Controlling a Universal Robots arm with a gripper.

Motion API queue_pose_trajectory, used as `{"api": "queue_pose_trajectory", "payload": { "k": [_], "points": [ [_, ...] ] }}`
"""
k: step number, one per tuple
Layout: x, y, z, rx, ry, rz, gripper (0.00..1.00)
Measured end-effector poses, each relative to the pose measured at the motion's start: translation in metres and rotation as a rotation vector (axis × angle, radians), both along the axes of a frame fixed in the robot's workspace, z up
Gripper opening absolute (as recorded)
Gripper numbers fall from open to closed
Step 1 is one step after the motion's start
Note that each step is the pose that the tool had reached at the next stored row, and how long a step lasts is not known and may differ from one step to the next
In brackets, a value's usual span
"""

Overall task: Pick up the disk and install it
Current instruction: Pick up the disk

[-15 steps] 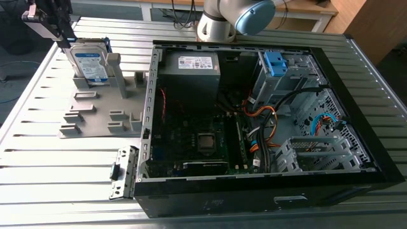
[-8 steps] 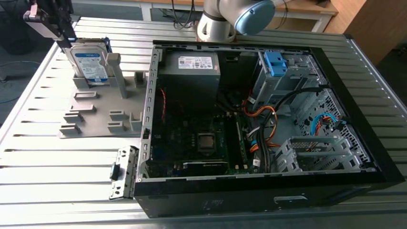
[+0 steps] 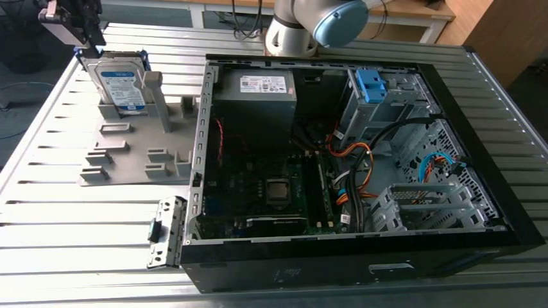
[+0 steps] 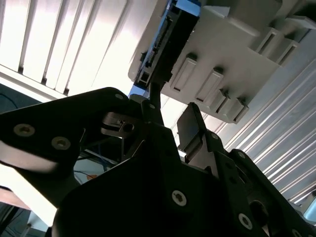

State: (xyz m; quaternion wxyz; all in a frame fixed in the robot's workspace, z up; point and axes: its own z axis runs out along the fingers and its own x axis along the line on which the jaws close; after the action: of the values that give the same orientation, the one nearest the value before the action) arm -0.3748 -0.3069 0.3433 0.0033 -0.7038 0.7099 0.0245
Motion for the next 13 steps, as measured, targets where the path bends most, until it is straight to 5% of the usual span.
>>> {"api": "queue_pose_trajectory", "payload": {
  "k": [10, 13],
  "points": [
    [-0.0056, 0.0147, -0.0091, -0.0001, 0.0003, 0.004, 0.41],
    [-0.0056, 0.0150, -0.0094, 0.0000, 0.0000, 0.005, 0.41]
  ]
}}
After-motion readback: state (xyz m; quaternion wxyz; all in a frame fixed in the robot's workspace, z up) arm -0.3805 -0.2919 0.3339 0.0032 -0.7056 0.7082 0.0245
